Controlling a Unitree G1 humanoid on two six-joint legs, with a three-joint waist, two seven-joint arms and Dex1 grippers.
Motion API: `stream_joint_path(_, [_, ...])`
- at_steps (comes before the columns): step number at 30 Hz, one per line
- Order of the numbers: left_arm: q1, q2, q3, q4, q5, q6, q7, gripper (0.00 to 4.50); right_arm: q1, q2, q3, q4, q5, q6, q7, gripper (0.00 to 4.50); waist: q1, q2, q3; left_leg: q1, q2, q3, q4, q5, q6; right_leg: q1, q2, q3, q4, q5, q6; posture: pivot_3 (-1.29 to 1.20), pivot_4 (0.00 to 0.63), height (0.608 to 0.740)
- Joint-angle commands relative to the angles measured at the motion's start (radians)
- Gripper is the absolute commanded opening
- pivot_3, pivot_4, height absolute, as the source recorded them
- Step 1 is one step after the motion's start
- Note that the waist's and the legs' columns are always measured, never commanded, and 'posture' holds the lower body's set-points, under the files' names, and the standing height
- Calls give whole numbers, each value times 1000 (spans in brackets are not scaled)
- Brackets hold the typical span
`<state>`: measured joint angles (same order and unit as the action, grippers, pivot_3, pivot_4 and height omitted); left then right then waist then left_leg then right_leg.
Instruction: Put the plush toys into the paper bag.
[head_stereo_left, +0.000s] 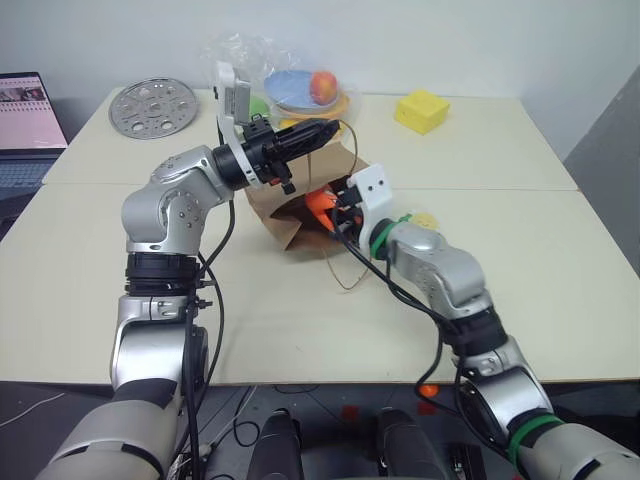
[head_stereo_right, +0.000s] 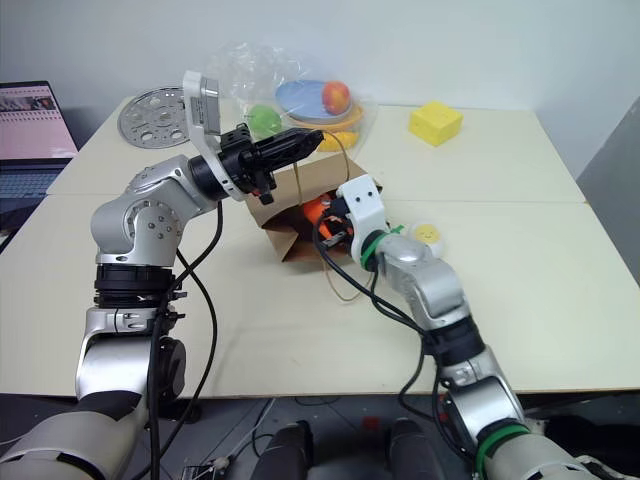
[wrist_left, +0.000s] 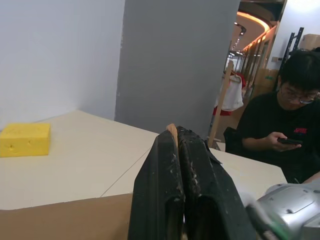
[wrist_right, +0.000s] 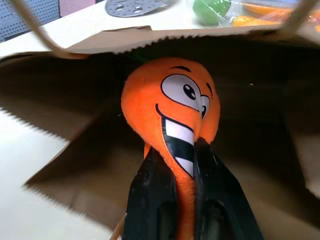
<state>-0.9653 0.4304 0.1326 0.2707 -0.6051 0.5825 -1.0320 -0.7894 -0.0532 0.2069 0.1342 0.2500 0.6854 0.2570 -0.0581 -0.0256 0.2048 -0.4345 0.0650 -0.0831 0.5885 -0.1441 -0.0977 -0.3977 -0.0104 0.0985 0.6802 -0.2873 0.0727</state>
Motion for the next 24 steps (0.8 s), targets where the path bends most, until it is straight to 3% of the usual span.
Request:
stream_joint_path(1, [-15,-4,9,-66,-29,10,6,0,-101,79,-17,199,-37,-132,-1,5,-2,0,0,0,0,0,0,0,0,0,0,0,0,0,0,0,150,740])
stream_joint_path(7, [-16,3,16,-92,-51,40,19,0,-229,226,-102,489,-27,-306,-23,5,-7,0,0,-1,0,0,-2,0,0,-3,0,0,1,0,0,0,150,740])
stream_joint_path(13, [-4,17,17,-110,-56,54,22,0,-201,226,-118,517,-33,-342,1,5,-1,0,0,-2,0,0,-2,0,0,-4,0,-1,1,0,0,0,150,740])
stream_joint_path(14, [3,21,17,-114,-55,56,21,0,-173,215,-115,483,-29,-335,19,706,-2,0,0,-2,0,0,-2,0,0,-5,0,-1,2,0,0,0,150,740])
stream_joint_path(20, [6,28,18,-114,-59,65,17,0,-79,179,-96,286,-25,-280,60,2823,-3,0,0,-3,0,0,-4,0,0,-7,0,-1,2,0,0,0,150,740])
stream_joint_path(24, [-2,28,13,-90,-48,48,6,0,58,73,-71,-50,-10,-148,103,4207,3,0,0,-4,0,0,-4,0,0,-7,0,-1,2,0,0,0,150,740])
